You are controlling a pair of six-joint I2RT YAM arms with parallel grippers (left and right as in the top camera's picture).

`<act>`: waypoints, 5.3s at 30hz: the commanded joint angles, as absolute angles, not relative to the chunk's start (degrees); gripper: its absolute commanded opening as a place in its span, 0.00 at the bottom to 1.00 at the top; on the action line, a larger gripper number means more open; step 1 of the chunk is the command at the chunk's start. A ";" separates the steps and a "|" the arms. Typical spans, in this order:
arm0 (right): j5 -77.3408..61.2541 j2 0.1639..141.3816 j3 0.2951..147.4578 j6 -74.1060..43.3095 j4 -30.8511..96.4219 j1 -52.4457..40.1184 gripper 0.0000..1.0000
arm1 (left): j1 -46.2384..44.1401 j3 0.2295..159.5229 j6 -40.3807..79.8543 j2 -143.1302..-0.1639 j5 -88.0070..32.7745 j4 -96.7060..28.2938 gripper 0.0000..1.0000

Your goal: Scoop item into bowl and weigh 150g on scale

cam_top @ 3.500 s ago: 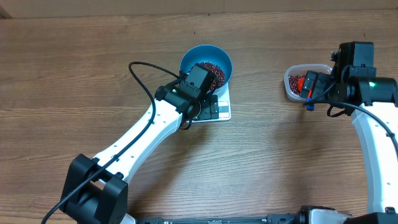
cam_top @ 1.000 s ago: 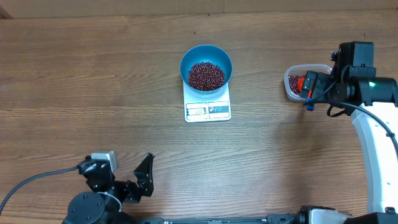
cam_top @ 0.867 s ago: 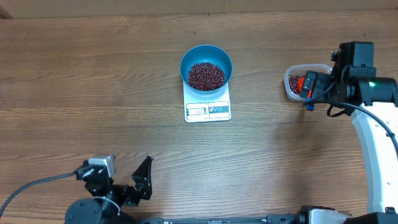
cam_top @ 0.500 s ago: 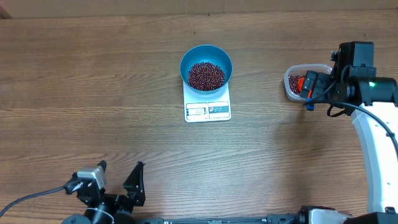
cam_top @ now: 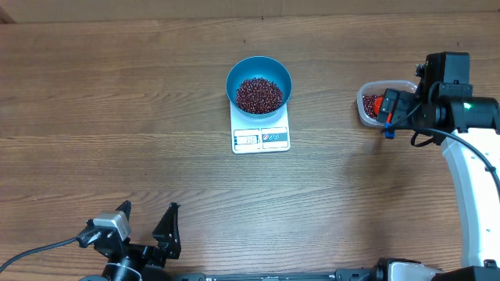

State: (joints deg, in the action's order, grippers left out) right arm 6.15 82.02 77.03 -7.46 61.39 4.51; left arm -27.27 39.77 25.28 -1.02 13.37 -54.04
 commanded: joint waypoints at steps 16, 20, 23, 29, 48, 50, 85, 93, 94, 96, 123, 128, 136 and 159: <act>5.93 81.49 78.02 -7.40 61.17 4.91 1.00 | -26.94 37.10 25.98 -0.23 13.04 -53.65 1.00; 5.93 81.49 78.02 -7.40 61.17 4.91 1.00 | -26.35 36.53 25.93 -0.23 12.95 -52.97 1.00; 5.93 81.49 78.02 -7.40 61.17 4.91 1.00 | -22.98 35.90 24.60 -0.23 11.07 -51.22 1.00; 5.93 81.49 78.02 -7.40 61.17 4.91 1.00 | -14.74 32.95 18.22 -0.23 4.12 -44.05 0.99; 5.93 81.49 78.02 -7.40 61.17 4.91 1.00 | -5.93 13.13 11.25 -0.21 -5.52 -8.36 1.00; 5.93 81.49 78.02 -7.40 61.17 4.91 1.00 | -4.75 11.22 11.11 -0.21 -6.22 -4.82 0.99; 5.93 81.49 78.02 -7.40 61.17 4.91 1.00 | 2.61 0.25 -0.03 -0.19 -7.75 -4.05 1.00; 5.93 81.49 78.02 -7.40 61.17 4.91 1.00 | 2.61 0.25 -0.01 -0.19 -7.09 -3.84 0.99; 5.93 81.49 78.02 -7.40 61.17 4.91 1.00 | 2.61 0.25 -0.03 -0.19 -7.09 -3.84 1.00; 5.93 81.49 78.02 -7.40 61.17 4.91 1.00 | 2.61 0.25 -0.01 -0.19 -7.09 -3.84 1.00; 5.93 81.49 78.02 -7.40 61.17 4.91 1.00 | 2.61 0.25 -0.01 -0.21 -7.09 -3.86 1.00; 5.93 81.49 78.02 -7.40 61.17 4.91 1.00 | 2.61 0.27 -0.01 -0.21 -7.09 -3.86 0.99; 5.93 82.48 78.02 -7.40 61.12 4.91 1.00 | 2.61 0.27 -0.01 -0.21 -7.09 -3.86 1.00; 1.17 70.52 56.18 -7.40 34.94 4.91 1.00 | 2.61 0.25 -0.03 -0.21 -7.09 -3.86 1.00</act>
State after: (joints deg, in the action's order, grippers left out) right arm 1.67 75.72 61.87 -7.44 39.44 4.51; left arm 2.04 0.47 1.06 -0.75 -7.75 -3.64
